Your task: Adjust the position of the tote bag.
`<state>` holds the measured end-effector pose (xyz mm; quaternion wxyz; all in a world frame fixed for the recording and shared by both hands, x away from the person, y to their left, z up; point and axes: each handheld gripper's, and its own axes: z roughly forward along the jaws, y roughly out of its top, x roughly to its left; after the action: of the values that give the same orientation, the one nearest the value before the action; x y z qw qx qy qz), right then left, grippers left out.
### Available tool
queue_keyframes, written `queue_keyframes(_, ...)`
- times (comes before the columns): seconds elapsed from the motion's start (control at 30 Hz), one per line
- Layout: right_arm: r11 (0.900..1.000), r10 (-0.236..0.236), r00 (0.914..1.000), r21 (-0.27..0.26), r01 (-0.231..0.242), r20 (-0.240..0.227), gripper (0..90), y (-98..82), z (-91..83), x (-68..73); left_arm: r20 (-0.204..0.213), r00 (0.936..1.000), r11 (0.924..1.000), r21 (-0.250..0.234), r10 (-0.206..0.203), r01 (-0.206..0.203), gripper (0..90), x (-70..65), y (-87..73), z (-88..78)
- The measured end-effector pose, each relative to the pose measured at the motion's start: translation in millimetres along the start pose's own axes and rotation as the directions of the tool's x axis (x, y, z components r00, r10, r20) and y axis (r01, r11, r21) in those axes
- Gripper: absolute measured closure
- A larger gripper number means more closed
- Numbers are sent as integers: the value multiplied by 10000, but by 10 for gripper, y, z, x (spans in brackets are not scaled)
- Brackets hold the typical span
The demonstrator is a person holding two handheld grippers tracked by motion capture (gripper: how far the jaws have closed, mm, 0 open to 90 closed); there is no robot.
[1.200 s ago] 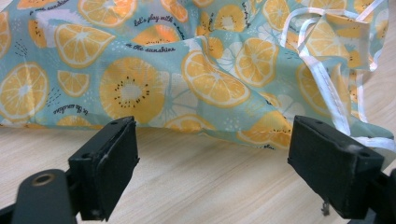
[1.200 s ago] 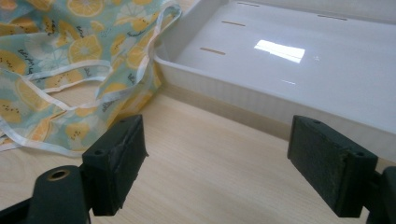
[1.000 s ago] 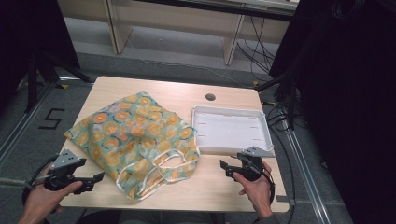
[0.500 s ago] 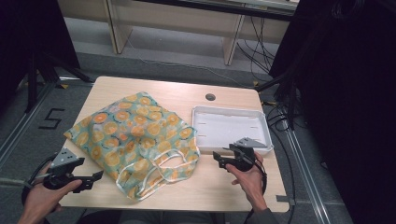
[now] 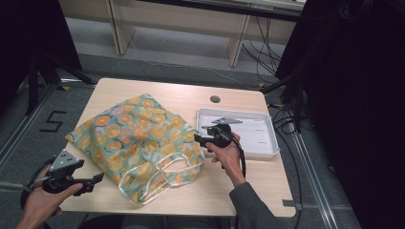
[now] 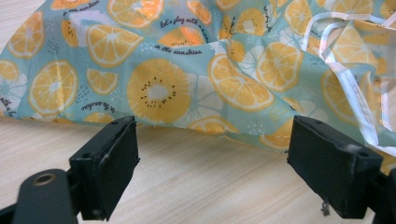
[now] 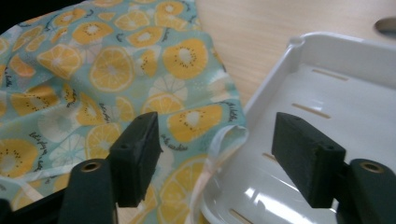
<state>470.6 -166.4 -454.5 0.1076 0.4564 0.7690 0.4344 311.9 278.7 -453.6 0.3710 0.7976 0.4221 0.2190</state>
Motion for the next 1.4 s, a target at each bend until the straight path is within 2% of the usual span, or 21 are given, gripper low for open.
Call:
queue_keyframes(0.1,9997,-245,9995,104,243,210,383,29,100,-39,-27,9998,9996,189,218,-217,158,19,0,-14)
queue_keyframes(0.13,9994,-169,9997,313,164,153,434,61,158,-51,32,9999,9999,-100,-122,122,158,-2,-5,3)
queue_keyframes(0.3,9982,109,9998,595,-120,181,518,69,274,-34,-90,9997,9995,-202,-227,225,155,-9,-3,2)
queue_keyframes(0.33,9972,-207,9997,726,196,144,555,67,287,-66,-231,9991,9992,-136,-369,366,155,-23,-5,-6)
queue_keyframes(0.4,9951,-109,9998,986,94,143,680,55,282,-56,-311,9987,9992,31,-395,396,155,-30,-2,-24)
queue_keyframes(0.43,9942,-544,9984,937,527,156,786,56,256,-62,-339,9984,9989,79,-452,455,156,-32,-3,-28)
queue_keyframes(0.53,9935,-811,9965,778,825,-214,882,64,193,-20,-181,9995,9996,-44,-265,265,161,-8,-6,-5)
queue_keyframes(0.63,9896,-1297,9911,578,1313,-306,899,60,162,18,-415,9975,9984,64,-563,566,167,-21,-6,-21)
queue_keyframes(0.77,9795,-1898,9804,578,1927,-526,900,52,-21,127,-545,9975,9989,132,-449,457,179,55,7,-37)
queue_keyframes(0.8,9777,-2005,9772,487,2041,-704,900,38,-82,175,-389,9961,9967,-219,-788,780,181,60,7,-6)
queue_keyframes(0.83,9762,-2083,9758,480,2116,-660,900,29,-131,203,-520,9971,9984,-160,-549,541,182,99,20,-10)
queue_keyframes(0.93,9761,-2099,9725,349,2143,-1013,900,-52,-274,312,-728,9916,9942,-206,-1070,1057,210,168,44,7)
queue_keyframes(1.03,9718,-2324,9656,126,2354,-1166,900,-140,-362,393,-683,9928,9949,-287,-980,962,280,241,63,55)
queue_keyframes(1.07,9695,-2413,9601,92,2450,-1411,900,-177,-420,442,-895,9915,9954,59,-946,955,363,256,70,44)
queue_keyframes(1.13,9659,-2537,9563,150,2585,-1457,900,-203,-483,494,-787,9968,9995,289,121,-98,447,374,125,134)
queue_keyframes(1.23,9679,-2456,9566,138,2508,-1569,900,-258,-540,574,-1051,9941,9984,464,-265,315,587,410,156,187)
queue_keyframes(1.27,9579,-2836,9448,-22,2872,-1641,900,-263,-535,563,-1216,9918,9973,576,-383,456,636,433,172,228)
queue_keyframes(1.3,9587,-2816,9453,-62,2845,-1650,900,-281,-545,578,-1171,9930,9982,561,-127,194,682,487,190,295)
queue_keyframes(1.33,9615,-2697,9488,81,2747,-1646,900,-295,-566,594,-1598,9870,9946,972,-191,350,745,533,194,408)
queue_keyframes(1.37,9558,-2913,9429,-85,2938,-1617,900,-305,-562,590,-1605,9867,9938,1034,-249,419,790,563,191,465)
queue_keyframes(1.4,9592,-2779,9471,64,2825,-1608,900,-312,-584,599,-1350,9908,9947,1009,-58,195,818,644,193,554)
